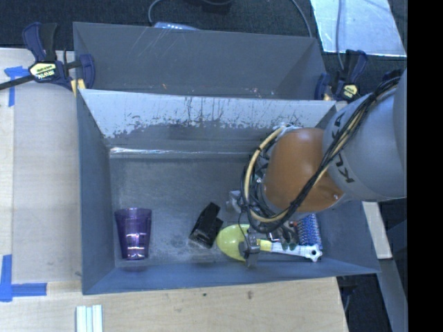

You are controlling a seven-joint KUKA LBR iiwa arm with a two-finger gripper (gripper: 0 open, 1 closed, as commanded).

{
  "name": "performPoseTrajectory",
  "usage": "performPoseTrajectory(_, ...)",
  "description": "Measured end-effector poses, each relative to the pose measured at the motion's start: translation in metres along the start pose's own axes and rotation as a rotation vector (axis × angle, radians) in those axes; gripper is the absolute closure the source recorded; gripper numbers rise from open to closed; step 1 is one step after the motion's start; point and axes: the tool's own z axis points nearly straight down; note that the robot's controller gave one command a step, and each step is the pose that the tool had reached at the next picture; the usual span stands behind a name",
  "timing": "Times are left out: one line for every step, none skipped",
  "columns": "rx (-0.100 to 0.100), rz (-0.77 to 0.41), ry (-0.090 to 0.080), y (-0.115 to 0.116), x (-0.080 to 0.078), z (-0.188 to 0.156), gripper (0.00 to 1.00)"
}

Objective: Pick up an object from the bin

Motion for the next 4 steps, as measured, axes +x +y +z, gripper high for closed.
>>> performPoseTrajectory(-0.003, -0.032, 0.004, 0.0106, -0.0006, -0.0004, 1.00)
performPoseTrajectory(-0.003, -0.039, 0.004, 0.0090, -0.0041, -0.0004, 1.00)
performPoseTrajectory(-0.003, -0.040, 0.004, 0.0090, -0.0041, -0.0004, 1.00)
performPoseTrajectory(-0.003, -0.040, 0.004, 0.0090, -0.0042, -0.0004, 1.00)
